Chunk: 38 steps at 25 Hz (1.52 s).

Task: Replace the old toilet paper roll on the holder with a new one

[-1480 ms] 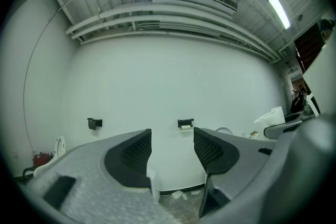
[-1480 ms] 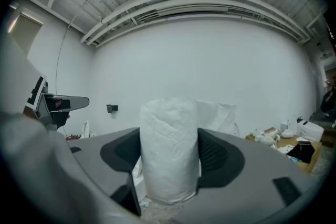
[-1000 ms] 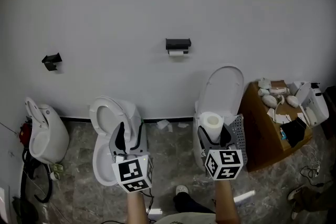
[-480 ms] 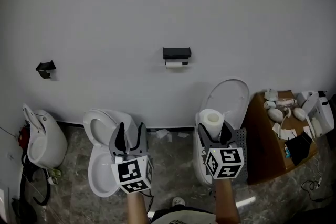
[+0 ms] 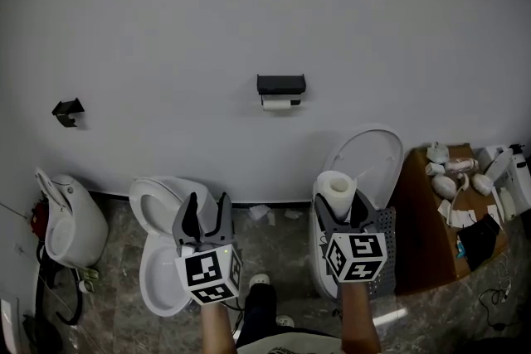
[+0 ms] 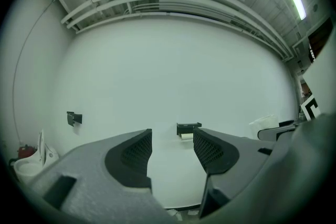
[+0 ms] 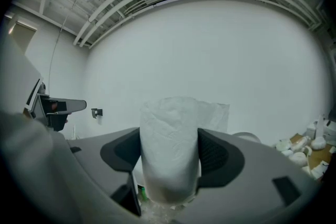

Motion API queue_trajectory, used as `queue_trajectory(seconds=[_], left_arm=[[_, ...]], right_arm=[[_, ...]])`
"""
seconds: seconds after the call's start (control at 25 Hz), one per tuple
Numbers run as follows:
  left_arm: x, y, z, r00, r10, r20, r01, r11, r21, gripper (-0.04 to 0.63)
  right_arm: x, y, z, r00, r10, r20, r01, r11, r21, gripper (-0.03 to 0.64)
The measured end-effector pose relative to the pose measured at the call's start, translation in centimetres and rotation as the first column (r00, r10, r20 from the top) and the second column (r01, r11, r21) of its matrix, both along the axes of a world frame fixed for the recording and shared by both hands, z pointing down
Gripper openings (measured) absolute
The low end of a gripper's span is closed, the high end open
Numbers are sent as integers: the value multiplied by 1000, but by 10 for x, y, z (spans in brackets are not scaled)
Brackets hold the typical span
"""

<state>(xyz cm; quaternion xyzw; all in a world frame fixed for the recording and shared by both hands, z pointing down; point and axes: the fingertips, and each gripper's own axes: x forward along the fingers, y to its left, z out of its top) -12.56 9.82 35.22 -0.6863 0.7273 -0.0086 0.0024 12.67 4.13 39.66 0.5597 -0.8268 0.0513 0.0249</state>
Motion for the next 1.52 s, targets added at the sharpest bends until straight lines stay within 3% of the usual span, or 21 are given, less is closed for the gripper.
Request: queue_trajectory(seconds=[1.08, 1.52], left_arm=[[-50, -264, -15, 994, 111, 15, -111, 994, 24, 239], [-56, -348, -9, 984, 177, 18, -178, 984, 20, 239]], right_arm=[[-37, -237, -13, 992, 124, 20, -124, 992, 23, 302], [-49, -307, -6, 985, 171, 23, -171, 985, 22, 302]])
